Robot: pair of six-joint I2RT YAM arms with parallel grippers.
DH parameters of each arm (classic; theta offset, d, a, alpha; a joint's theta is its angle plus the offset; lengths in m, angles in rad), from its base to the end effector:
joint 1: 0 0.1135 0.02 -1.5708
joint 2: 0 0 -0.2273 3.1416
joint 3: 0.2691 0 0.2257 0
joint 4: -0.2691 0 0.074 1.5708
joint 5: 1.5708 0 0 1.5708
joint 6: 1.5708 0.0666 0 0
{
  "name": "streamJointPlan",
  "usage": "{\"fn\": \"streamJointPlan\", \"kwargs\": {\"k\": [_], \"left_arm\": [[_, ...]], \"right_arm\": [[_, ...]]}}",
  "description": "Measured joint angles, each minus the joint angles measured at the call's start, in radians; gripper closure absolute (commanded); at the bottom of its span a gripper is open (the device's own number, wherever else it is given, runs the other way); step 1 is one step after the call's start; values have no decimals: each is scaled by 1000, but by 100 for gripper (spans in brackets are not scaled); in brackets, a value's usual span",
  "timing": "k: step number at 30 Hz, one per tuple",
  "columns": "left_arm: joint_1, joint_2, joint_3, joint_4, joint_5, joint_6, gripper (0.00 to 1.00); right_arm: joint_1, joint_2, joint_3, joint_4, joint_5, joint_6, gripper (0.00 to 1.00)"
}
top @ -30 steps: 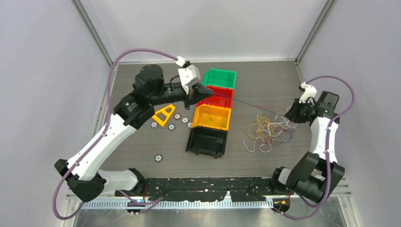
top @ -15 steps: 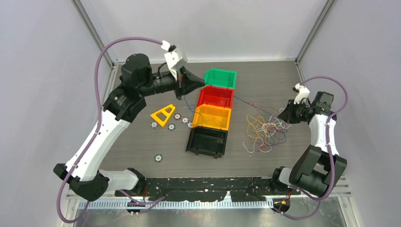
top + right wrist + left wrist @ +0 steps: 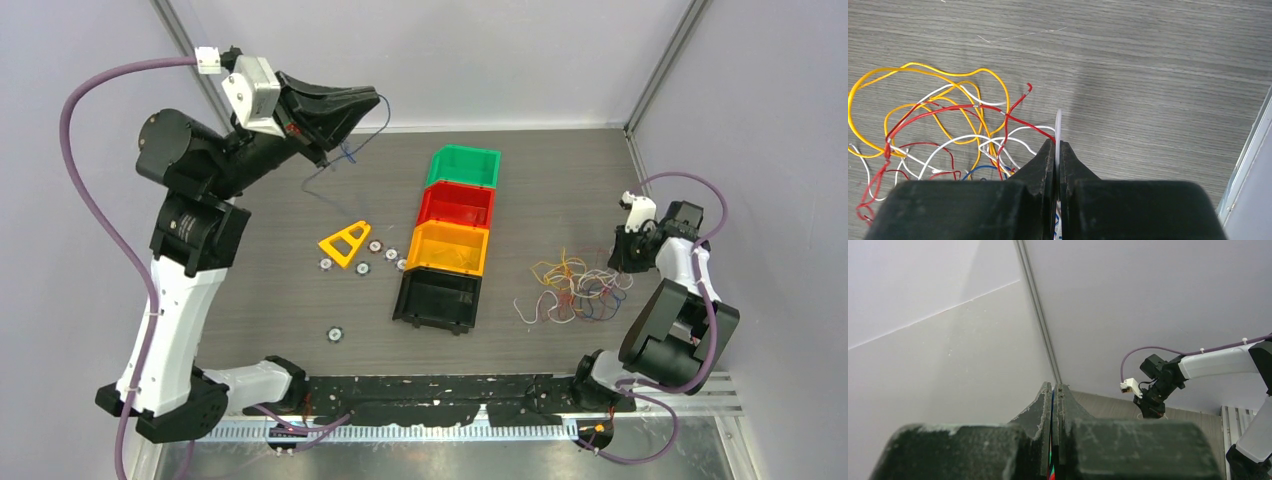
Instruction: Untangle the cables
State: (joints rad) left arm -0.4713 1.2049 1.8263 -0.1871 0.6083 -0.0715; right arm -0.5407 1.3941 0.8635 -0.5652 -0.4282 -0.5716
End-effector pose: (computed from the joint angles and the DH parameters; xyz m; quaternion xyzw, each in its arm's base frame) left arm 0.1586 -0.1235 0.5553 0.3494 0.4531 -0.3709 0.7315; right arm 0.2368 -0.1099 0.1592 -0.0646 0.9489 0.0540 0.3043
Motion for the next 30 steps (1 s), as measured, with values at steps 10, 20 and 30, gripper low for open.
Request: {"fn": "streamJointPlan", "kwargs": {"k": [10, 20, 30], "left_arm": [[8, -42, -158, 4, 67, 19, 100], [-8, -120, -410, 27, 142, 13, 100], [-73, -139, -620, 37, 144, 33, 100]], "right_arm": [[0, 0, 30, -31, -31, -2, 95], [0, 0, 49, -80, -87, -2, 95], [0, -9, 49, -116, -99, -2, 95]]}}
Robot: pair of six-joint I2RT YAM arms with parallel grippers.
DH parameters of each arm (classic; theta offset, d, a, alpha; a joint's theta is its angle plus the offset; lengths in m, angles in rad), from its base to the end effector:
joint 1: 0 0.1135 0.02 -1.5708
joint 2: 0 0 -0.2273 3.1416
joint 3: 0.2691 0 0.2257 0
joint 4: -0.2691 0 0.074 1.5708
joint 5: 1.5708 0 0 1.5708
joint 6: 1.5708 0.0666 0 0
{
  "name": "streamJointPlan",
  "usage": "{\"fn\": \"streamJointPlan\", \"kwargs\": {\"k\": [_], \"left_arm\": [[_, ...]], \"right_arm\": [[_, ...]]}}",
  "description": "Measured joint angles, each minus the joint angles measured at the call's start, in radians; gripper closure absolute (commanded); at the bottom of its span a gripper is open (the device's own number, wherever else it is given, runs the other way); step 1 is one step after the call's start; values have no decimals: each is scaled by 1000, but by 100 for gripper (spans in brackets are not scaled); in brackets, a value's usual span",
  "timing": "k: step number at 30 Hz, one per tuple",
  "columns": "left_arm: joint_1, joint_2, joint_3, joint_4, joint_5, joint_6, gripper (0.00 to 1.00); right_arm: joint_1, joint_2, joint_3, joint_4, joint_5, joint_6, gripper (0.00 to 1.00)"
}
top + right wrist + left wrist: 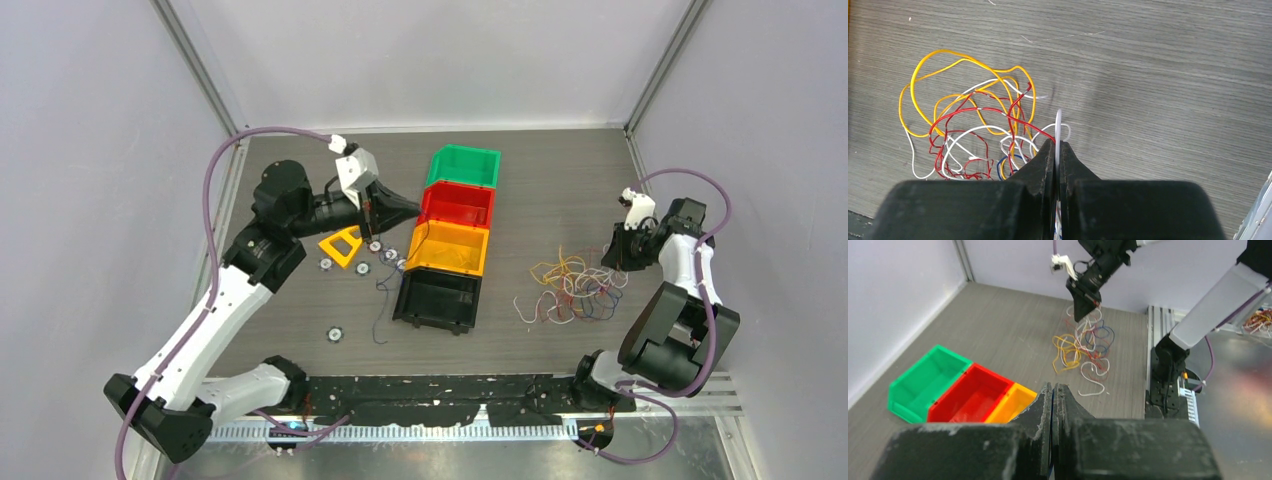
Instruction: Untangle the cables
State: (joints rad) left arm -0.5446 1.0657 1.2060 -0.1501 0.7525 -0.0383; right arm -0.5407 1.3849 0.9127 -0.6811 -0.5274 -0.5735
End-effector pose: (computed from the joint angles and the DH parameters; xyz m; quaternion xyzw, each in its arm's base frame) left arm 0.1814 -0.1631 0.4011 0.4158 0.5750 -0.4381 0.5518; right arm 0.2336 -0.1012 0.1711 -0.0695 0.9435 0.1107 0.3046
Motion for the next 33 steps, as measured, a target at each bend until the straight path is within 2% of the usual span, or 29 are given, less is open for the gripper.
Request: {"fn": "streamJointPlan", "kwargs": {"k": [5, 10, 24, 29, 33], "left_arm": [[-38, -28, -77, 1, -8, 18, 100], [-96, -26, -92, 6, -19, 21, 100], [-112, 38, 110, 35, -19, 11, 100], [-112, 52, 104, 74, -18, 1, 100], [-114, 78, 34, 119, -18, -8, 100]], "right_arm": [[0, -5, 0, -2, -7, 0, 95], [0, -5, 0, -2, -10, 0, 95], [0, -5, 0, -10, -10, -5, 95], [0, -5, 0, -12, -11, -5, 95], [0, -5, 0, -13, -14, -5, 95]]}}
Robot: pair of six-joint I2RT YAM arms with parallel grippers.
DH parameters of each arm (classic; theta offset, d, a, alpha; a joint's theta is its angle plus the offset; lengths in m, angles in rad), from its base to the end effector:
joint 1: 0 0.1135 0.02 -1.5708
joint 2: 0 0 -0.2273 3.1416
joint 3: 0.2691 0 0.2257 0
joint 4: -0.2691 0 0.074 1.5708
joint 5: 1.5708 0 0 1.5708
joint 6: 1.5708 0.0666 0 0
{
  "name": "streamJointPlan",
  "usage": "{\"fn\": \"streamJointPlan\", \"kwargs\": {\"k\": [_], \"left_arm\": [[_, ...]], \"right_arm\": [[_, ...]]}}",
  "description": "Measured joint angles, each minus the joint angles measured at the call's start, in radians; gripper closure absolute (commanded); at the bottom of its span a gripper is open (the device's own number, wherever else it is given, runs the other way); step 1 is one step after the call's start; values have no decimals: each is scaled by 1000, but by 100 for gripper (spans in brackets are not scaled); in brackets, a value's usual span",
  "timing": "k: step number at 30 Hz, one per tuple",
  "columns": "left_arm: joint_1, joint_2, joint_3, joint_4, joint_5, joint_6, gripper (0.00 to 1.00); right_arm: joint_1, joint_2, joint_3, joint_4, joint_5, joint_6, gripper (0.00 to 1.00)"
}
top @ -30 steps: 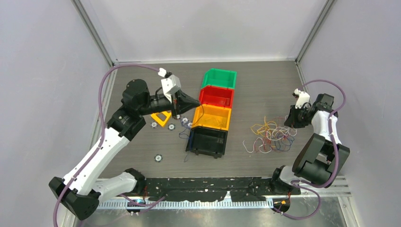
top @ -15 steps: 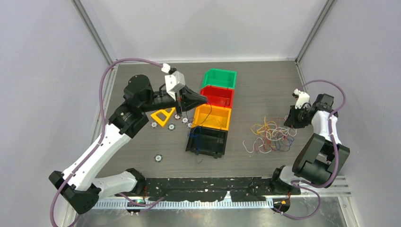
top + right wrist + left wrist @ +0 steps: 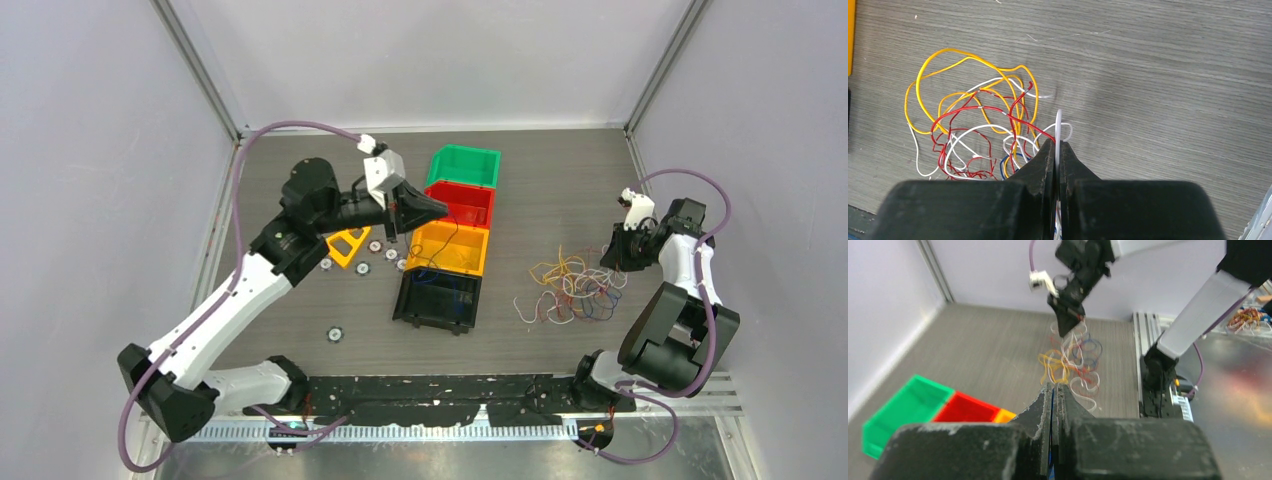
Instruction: Untangle the cables
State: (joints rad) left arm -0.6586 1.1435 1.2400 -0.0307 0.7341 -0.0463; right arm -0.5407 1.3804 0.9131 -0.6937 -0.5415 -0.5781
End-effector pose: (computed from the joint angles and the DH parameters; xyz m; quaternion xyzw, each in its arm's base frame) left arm 0.1781 -0.1943 0.4092 0.4421 0.5293 -0.4654 0.5548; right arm 0.2324 -0.0995 0.1720 -0.0720 0.9422 0.1179 0.3051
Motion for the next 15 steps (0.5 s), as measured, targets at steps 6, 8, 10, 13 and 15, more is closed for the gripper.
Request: {"fn": "streamJointPlan", "kwargs": {"k": [6, 8, 10, 13, 15], "left_arm": [[-35, 39, -167, 36, -8, 2, 100], [-55, 47, -221, 51, -9, 2, 100], [-72, 64, -267, 87, -9, -4, 100], [-96, 127, -304, 161, -12, -31, 100], [-107, 173, -325, 213, -15, -41, 100]], "right_arm": [[0, 0, 0, -1, 0, 0, 94], [0, 0, 0, -2, 0, 0, 95], [0, 0, 0, -3, 0, -1, 95], [0, 0, 0, -4, 0, -1, 95], [0, 0, 0, -6, 0, -2, 95]]}}
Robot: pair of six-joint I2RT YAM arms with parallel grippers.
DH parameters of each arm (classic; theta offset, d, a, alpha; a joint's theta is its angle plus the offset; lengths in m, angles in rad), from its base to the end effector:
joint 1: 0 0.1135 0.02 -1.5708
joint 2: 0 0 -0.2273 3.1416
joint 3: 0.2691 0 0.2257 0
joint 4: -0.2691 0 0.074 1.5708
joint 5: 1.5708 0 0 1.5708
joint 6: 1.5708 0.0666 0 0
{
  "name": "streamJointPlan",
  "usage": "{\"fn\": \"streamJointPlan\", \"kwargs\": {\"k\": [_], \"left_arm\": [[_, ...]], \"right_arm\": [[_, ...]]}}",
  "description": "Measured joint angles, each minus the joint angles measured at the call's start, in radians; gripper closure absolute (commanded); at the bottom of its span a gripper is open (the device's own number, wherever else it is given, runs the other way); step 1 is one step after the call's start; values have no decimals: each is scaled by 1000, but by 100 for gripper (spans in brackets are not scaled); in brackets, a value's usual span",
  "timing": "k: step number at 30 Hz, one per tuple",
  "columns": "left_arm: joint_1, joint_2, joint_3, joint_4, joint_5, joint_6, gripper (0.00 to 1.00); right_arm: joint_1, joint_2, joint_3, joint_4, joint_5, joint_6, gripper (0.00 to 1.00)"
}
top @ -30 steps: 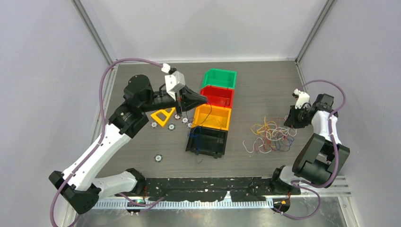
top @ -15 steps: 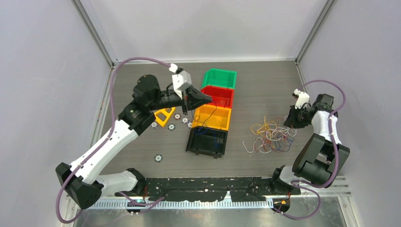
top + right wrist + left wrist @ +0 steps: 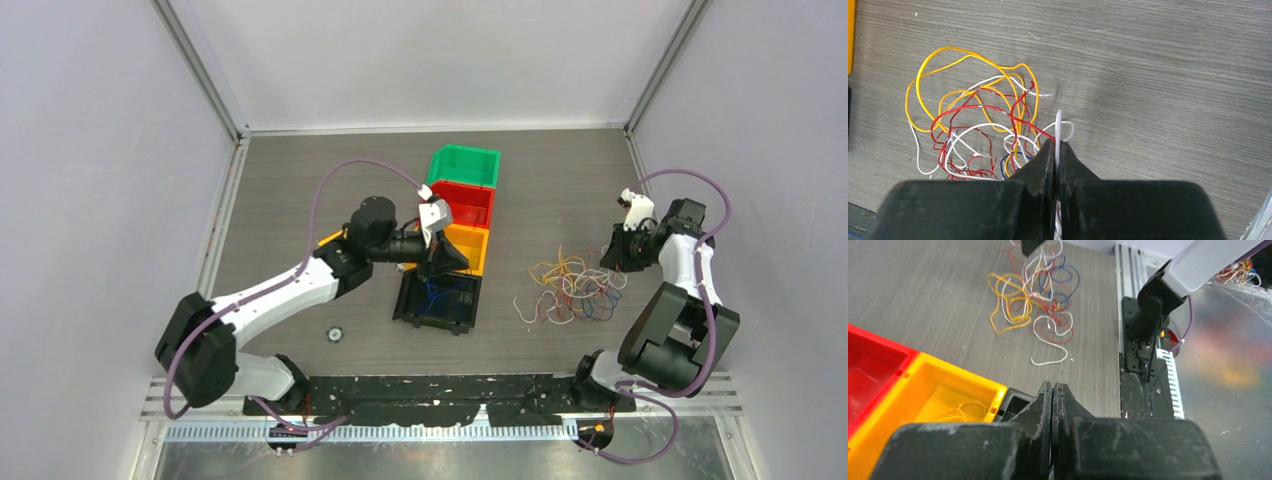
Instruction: Untangle the cables
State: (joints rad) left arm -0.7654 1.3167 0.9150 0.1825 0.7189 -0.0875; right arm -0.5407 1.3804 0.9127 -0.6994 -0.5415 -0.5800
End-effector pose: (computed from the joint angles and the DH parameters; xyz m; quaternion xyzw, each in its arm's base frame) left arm 0.1915 -0.2448 0.2767 0.4504 0.6156 -0.4921 0.4196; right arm 0.2318 -0.0991 0.1716 -0.0722 0.9428 0.1193 0.3029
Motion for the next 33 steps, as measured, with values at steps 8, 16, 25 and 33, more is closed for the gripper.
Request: {"fn": "streamJointPlan", "kwargs": {"k": [8, 16, 25, 33], "left_arm": [[-10, 156, -96, 105, -44, 32, 100], [-10, 222, -110, 74, -56, 238, 100], [-10, 220, -60, -143, -65, 430, 24], [2, 40, 46, -292, -54, 462, 27]], "right_arm": [[0, -1, 0, -23, 1, -22, 95], [0, -31, -2, -47, -1, -43, 95], [0, -36, 3, -102, -46, -43, 95], [23, -79, 33, -145, -118, -19, 95]]}}
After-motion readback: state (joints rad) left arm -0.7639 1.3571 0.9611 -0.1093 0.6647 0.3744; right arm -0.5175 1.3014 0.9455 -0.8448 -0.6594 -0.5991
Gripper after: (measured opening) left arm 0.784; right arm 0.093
